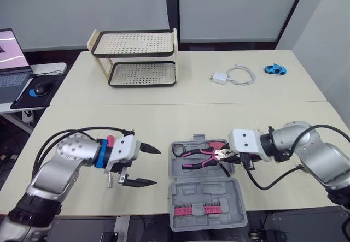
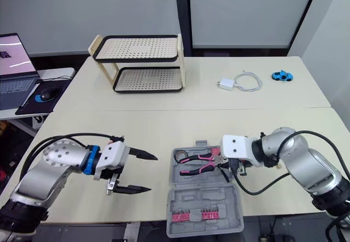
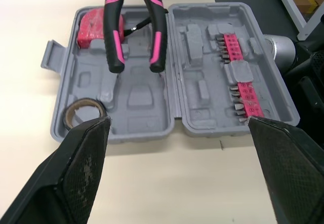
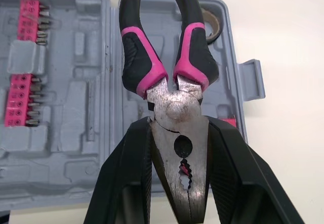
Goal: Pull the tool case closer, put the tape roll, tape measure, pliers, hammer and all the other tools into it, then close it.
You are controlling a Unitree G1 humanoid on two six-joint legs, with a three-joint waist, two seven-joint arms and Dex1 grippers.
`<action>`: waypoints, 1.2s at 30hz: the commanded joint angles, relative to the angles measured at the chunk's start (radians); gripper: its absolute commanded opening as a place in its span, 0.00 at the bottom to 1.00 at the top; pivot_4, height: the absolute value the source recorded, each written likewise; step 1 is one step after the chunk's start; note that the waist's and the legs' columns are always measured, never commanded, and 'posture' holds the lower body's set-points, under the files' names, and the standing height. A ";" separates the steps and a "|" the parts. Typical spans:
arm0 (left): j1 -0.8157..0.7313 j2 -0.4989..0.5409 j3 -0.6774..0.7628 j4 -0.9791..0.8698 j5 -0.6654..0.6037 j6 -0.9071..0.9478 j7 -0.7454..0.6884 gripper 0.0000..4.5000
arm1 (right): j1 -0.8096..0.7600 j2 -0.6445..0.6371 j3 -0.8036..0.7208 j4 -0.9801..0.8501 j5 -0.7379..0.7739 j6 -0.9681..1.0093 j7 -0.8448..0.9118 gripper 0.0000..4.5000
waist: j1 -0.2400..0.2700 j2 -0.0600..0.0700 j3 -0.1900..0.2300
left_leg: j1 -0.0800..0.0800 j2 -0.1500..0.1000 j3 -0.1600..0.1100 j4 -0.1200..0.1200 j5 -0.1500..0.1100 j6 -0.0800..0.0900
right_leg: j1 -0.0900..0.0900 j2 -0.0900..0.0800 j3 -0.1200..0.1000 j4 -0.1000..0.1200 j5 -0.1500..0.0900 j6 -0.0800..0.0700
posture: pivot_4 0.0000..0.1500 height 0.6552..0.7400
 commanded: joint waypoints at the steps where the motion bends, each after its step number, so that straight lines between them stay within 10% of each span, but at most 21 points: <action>1: 0.042 -0.009 0.057 -0.007 -0.013 -0.090 0.013 1.00 | -0.053 0.034 0.034 0.036 -0.042 -0.032 0.019 0.26 | 0.000 0.000 0.000 | 0.000 0.000 0.000 0.000 0.000 0.000 | 0.000 0.000 0.000 0.000 0.000 0.000 | 1.00 1.00; 36: 0.019 -0.036 0.014 -0.005 0.014 -0.099 0.091 1.00 | -0.066 0.244 0.151 0.261 -0.189 -0.067 0.050 0.26 | -0.003 0.000 0.000 | 0.001 0.000 0.000 -0.001 0.000 -0.001 | -0.001 0.000 0.000 0.002 0.000 0.000 | 1.00 1.00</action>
